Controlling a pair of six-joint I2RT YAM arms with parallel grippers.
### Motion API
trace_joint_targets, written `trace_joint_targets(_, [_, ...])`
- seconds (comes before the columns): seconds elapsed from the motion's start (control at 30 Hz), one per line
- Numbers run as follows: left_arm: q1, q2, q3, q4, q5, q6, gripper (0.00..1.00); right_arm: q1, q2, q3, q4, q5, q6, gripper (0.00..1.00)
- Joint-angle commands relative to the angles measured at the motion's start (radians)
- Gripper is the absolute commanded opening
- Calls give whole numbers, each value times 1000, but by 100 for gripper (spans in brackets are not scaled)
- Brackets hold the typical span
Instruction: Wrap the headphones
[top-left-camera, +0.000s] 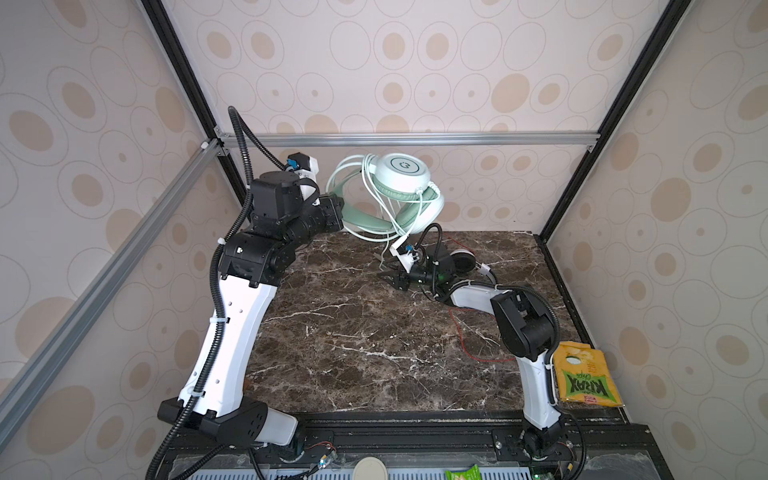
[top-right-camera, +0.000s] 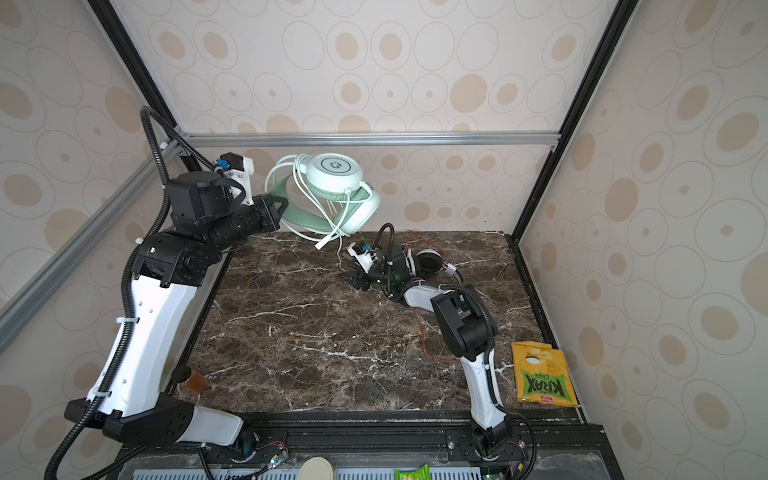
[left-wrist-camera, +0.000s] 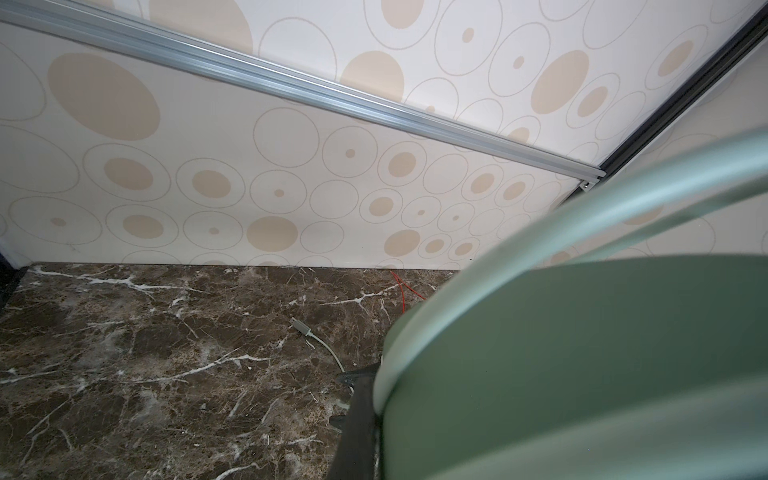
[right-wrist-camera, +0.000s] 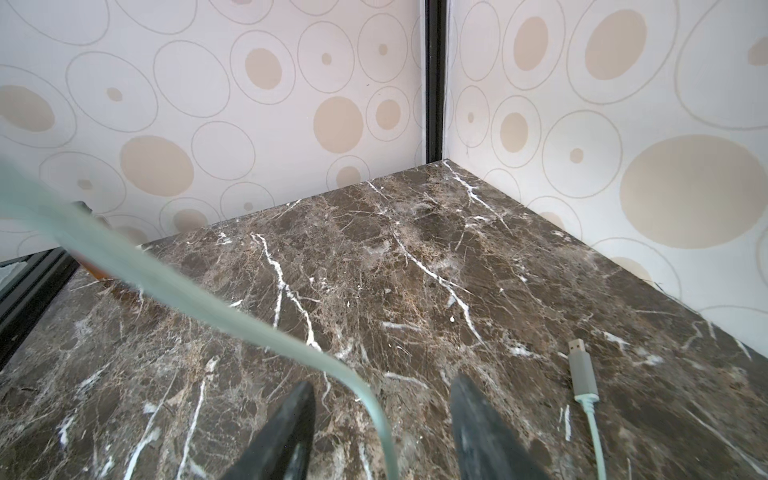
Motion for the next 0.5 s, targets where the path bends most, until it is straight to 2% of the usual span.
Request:
trace_joint_targets(0.0, [5,-8,61,64,23,-42,0,14,39,53,19,-7,31,48])
trace_joint_targets(0.13, [6,-2,75,53,9,-38,0,17,29,64,11,-23,55,17])
trace_joint_targets(0.23, [7,13,101,37,-8,-40,0,16,-43,-10,52,-11,55,0])
trace_joint_targets(0.37, [9,31,140,23,-39,-67,0,11,-194,-166,48,-20,32,0])
trace_joint_targets(0.47, [13,47,164,8,-109,-100,0,12,-337,-311,24,-34,21,0])
